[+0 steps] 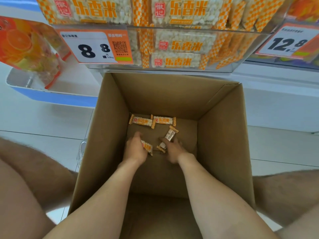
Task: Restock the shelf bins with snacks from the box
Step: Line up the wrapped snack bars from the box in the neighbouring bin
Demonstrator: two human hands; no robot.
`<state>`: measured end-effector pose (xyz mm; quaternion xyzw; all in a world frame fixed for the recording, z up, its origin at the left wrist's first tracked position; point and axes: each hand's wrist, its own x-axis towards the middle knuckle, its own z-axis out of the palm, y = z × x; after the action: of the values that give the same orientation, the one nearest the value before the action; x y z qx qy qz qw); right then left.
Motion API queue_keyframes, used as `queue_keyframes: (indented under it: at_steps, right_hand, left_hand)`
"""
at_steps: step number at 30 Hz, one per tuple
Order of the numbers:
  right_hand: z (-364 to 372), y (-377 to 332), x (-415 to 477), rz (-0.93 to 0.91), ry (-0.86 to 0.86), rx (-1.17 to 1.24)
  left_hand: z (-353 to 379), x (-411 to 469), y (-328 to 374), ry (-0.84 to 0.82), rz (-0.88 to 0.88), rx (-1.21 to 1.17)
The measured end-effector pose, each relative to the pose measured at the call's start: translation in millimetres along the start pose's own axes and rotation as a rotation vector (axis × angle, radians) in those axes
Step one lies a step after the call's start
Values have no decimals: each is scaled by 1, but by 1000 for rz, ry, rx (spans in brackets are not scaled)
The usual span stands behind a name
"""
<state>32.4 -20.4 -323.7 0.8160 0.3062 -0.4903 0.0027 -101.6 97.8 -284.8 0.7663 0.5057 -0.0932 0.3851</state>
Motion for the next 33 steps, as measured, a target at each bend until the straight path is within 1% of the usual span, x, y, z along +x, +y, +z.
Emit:
queue_keyframes:
  at_steps: [2,4,6,8,10,12,13,14,17,20,22,24,26,29,31,33]
  right_hand:
    - [5,-3,17,14,9,-82]
    - [6,-4,27,33,98,-153]
    - [0,-2,24,39,213,-64]
    - [-8,4,17,11,306,152]
    - [-17,10,9,-27,330,466]
    - [-30,9,-2,-53,249,797]
    - [-36,7,-7,-41,214,895]
    - [-42,6,-13,-24,193,931]
    - [-56,6,-34,-29,156,937]
    - [-72,3,-63,-96,191,912]
    - [-87,-5,-87,-154,243,877]
    - [-102,-10,-108,-209,327,895]
    - [-115,-16,-129,-282,395,1029]
    - [-131,-25,-160,-419,432,1222]
    - [-137,-31,-179,-480,463,1251]
    - [-140,-38,-193,-479,560,1226]
  left_hand:
    - [3,1,-2,2,-2,-33]
    - [4,4,-3,1,0,-49]
    - [3,7,-2,7,-19,-75]
    - [3,10,1,9,-42,-118]
    - [2,11,5,5,-45,-169]
    - [0,11,10,-9,-34,-239]
    - [-3,10,13,-16,-20,-271]
    - [-6,10,16,-31,-2,-297]
    - [-24,4,32,-119,76,-317]
    - [-53,-10,58,-232,151,-318]
    - [-76,-22,73,-277,206,-318]
    - [-97,-31,84,-308,269,-292]
    - [-118,-42,93,-329,312,-282]
    - [-147,-60,107,-365,351,-350]
    - [-166,-76,120,-380,376,-392]
    - [-183,-93,133,-394,388,-467]
